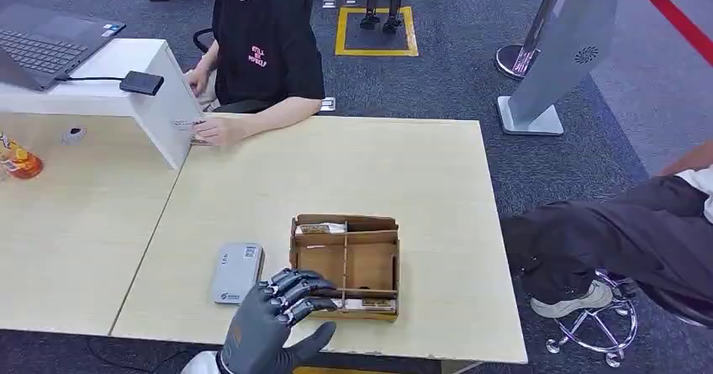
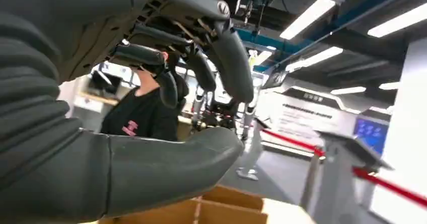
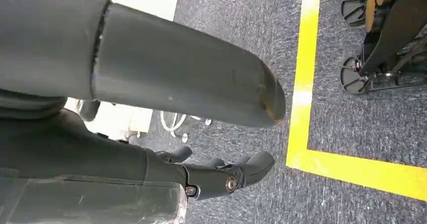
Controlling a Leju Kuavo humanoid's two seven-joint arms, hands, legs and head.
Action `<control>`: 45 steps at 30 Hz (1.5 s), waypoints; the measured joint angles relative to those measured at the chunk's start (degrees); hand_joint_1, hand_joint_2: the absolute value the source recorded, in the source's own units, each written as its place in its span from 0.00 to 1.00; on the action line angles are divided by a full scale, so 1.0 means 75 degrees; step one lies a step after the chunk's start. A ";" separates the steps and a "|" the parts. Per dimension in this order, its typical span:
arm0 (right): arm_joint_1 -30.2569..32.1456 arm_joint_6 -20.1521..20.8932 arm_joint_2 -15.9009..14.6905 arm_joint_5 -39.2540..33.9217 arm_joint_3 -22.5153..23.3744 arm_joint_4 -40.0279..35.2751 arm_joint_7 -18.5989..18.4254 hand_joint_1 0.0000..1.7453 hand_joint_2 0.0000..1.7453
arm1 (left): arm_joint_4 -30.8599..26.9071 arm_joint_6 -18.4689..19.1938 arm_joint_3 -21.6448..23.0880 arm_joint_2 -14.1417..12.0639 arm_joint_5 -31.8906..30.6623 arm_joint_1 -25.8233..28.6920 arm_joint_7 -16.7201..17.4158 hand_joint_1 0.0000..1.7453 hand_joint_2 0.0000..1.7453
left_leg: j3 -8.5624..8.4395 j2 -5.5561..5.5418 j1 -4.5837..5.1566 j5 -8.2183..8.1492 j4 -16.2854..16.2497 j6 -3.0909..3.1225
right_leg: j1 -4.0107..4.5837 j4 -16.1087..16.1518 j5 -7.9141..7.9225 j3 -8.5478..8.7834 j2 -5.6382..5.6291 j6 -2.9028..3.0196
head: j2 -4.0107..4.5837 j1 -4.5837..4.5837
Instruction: Pass the card to the sensor for recognition and then transmit it.
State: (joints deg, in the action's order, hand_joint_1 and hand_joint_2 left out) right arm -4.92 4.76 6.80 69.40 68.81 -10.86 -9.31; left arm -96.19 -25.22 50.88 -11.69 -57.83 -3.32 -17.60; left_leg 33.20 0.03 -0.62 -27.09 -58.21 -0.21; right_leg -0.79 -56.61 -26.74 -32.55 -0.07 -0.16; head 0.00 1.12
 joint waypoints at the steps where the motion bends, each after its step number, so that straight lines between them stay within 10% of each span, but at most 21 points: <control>1: 0.0000 0.0000 0.0000 0.0006 0.0000 0.0003 0.0000 0.00 0.00 | 0.0032 0.0000 0.0064 -0.0035 -0.0175 -0.0016 0.0111 0.14 1.00 | 0.0000 0.0000 0.0000 0.0000 0.0000 0.0000 | 0.0000 0.0000 0.0000 0.0000 0.0000 0.0000 | 0.0000 0.0003; 23: -0.0010 0.0093 0.0000 0.0131 -0.0003 0.0000 -0.0061 0.00 0.00 | 0.1035 0.0839 0.1055 -0.0283 -0.2320 -0.0720 0.1501 0.15 1.00 | -0.0001 0.0000 0.0000 0.0000 0.0000 0.0000 | 0.0000 0.0000 0.0001 0.0001 0.0000 0.0000 | 0.0000 0.0000; 45: -0.0022 0.0128 0.0000 0.0186 -0.0009 0.0000 -0.0047 0.00 0.00 | 0.2064 0.1384 0.1285 0.0104 -0.2778 -0.1218 0.2134 0.21 1.00 | -0.0001 -0.0001 0.0000 0.0001 0.0000 0.0000 | 0.0000 0.0000 0.0002 0.0002 0.0002 -0.0001 | 0.0000 0.0003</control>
State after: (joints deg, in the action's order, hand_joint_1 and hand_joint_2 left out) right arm -5.09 5.73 6.80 70.79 68.74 -10.86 -9.66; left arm -80.72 -14.84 60.52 -10.91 -78.66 -12.46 -1.59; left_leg 33.20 0.02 -0.62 -27.09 -58.21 -0.20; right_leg -0.79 -56.61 -26.73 -32.53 -0.06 -0.16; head 0.00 1.14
